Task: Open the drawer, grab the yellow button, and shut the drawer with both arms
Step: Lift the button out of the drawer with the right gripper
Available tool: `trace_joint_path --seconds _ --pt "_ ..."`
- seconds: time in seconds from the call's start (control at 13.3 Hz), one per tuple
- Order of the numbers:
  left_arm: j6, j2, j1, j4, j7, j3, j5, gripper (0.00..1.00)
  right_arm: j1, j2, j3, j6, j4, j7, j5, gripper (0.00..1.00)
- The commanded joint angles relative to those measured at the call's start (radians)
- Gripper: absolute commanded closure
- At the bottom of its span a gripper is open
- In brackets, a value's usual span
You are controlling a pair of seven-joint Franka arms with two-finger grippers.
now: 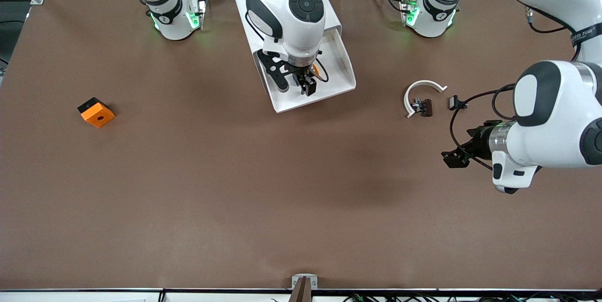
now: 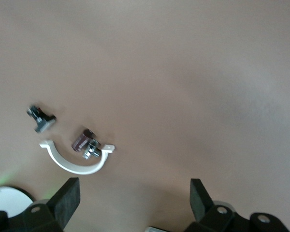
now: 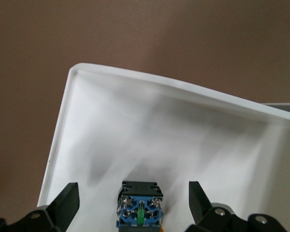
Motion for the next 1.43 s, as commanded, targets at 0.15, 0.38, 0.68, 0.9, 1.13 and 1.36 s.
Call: trace_joint_path --seconds 0.15,0.38,0.68,0.9,1.13,1.36 --pt "0.013 -0.085 -0.053 -0.069 0.134 -0.02 0.134 0.0 0.012 0.017 -0.004 0.012 0.018 0.011 -0.006 0.33" --pt "0.075 -0.143 -0.073 -0.149 0.137 -0.029 0.154 0.0 0.025 0.02 -0.004 0.022 0.019 0.011 -0.004 0.5" --pt "0.26 -0.262 -0.074 -0.356 0.189 -0.034 0.154 0.0 0.028 0.02 -0.004 0.025 0.021 0.011 -0.004 0.7" --pt "0.274 -0.246 -0.076 -0.355 0.189 -0.034 0.152 0.0 0.028 0.018 -0.006 0.025 0.027 0.011 -0.006 0.72" --pt "0.272 -0.246 -0.076 -0.353 0.18 -0.035 0.154 0.0 0.017 0.012 -0.006 0.015 0.053 0.011 -0.006 0.73" --pt "0.293 -0.234 -0.081 -0.353 0.174 -0.035 0.152 0.0 -0.027 0.003 -0.006 -0.117 0.157 -0.042 -0.004 0.73"
